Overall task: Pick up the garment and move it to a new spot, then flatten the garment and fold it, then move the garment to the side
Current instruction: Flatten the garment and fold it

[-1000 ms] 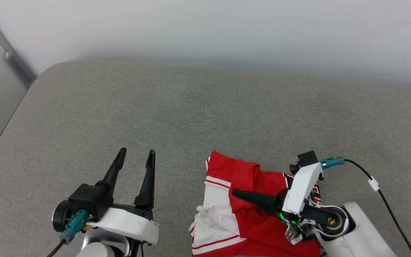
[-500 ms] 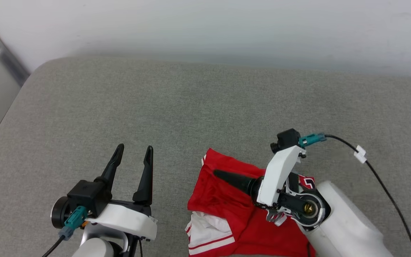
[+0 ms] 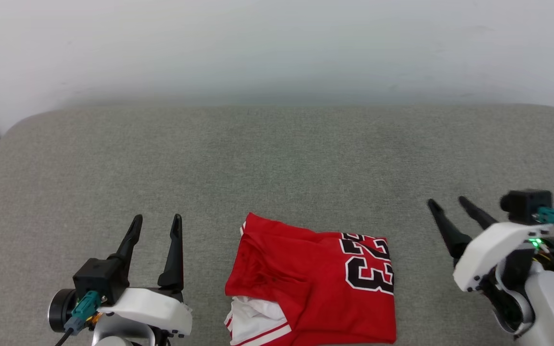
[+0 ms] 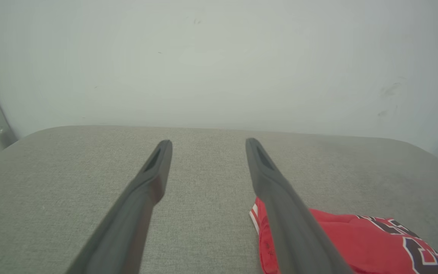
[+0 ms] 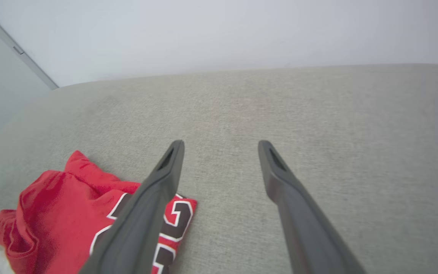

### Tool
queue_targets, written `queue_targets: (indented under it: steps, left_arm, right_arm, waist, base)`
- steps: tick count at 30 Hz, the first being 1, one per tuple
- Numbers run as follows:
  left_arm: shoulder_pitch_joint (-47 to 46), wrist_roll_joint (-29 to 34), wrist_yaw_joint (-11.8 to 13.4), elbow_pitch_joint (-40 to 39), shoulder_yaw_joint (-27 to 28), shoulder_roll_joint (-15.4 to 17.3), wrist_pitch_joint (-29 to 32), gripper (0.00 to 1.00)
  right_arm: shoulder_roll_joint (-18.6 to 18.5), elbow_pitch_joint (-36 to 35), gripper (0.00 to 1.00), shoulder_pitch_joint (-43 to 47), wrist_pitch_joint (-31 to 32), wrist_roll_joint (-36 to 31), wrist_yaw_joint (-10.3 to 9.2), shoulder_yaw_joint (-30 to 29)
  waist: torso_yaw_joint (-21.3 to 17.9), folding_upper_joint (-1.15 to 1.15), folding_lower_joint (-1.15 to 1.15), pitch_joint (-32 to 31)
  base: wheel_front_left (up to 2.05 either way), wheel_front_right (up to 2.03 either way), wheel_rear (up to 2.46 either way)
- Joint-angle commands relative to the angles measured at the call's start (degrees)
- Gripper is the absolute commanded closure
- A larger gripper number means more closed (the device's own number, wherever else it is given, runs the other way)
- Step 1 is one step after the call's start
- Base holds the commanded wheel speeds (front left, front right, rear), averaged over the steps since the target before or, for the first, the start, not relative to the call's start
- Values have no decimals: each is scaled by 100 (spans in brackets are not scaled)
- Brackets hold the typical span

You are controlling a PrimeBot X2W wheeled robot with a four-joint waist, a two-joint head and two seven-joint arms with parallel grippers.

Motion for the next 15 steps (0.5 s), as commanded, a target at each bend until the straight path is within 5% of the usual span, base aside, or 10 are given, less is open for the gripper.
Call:
queue_targets:
  steps: [1, 8, 15]
  left_arm:
    - [87, 3, 54, 22, 30, 41, 5, 0]
    - [346, -52, 205, 80, 212, 112, -35, 0]
    - [598, 10, 261, 162, 254, 149, -62, 0]
  right_arm:
    - [4, -172, 0, 222, -188, -246, 0, -249]
    - [454, -1568, 0, 1315, -828, -1209, 0, -1533]
    - [841, -2776, 0, 2285, -703, -1653, -1, -1719]
  waist:
    - [-107, 0, 0, -76]
    - [-257, 0, 0, -255]
    - [-272, 0, 0, -420]
  base:
    - [0, 0, 0]
    - [0, 0, 0]
    - [0, 0, 0]
